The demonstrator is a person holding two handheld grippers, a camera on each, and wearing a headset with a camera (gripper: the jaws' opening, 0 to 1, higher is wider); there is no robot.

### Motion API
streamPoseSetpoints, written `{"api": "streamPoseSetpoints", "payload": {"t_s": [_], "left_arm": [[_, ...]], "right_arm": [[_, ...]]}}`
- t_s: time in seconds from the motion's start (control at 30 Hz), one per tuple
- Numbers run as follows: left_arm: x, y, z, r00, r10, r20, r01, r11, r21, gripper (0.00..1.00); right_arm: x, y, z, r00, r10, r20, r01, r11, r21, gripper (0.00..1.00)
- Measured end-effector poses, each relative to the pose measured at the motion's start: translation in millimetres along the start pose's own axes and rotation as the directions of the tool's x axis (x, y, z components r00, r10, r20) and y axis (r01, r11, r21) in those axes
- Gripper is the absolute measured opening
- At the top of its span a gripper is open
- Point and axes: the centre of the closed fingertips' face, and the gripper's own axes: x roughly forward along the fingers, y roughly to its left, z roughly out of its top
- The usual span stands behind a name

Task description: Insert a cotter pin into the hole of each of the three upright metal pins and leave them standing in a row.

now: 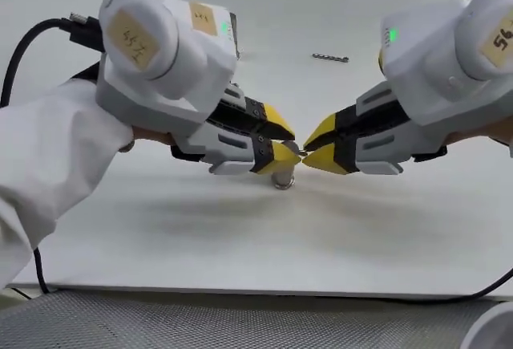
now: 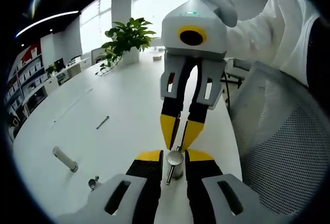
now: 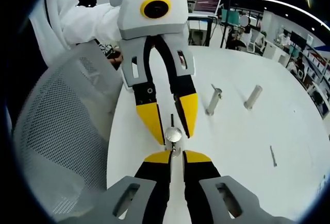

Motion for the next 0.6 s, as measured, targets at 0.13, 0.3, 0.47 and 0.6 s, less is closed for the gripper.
{"api": "streamPoseSetpoints", "payload": {"t_s": [0.13,0.3,0.47,0.6], "left_arm": [[-7.2,3.6,2.3,0.9998,0.007,0.019,-0.007,1.000,-0.004,0.33],[-19.9,4.2,-0.9,0.9993,0.017,0.033,-0.016,1.000,-0.018,0.51],[-32.0,-0.3,-10.7,0.9991,0.024,0.034,-0.022,0.999,-0.050,0.67],[-38.3,-1.9,-14.4,0.9966,0.040,0.072,-0.032,0.992,-0.119,0.79]], "right_arm": [[-1.3,0.1,-1.8,1.0000,-0.004,-0.004,0.004,1.000,0.001,0.07],[-3.7,2.6,-0.3,1.0000,-0.005,0.008,0.005,1.000,0.021,0.12],[-4.7,2.9,5.7,0.9991,0.000,0.042,-0.002,0.999,0.051,0.14],[-2.2,5.3,10.8,0.9984,0.008,0.057,-0.011,0.998,0.066,0.15]]}}
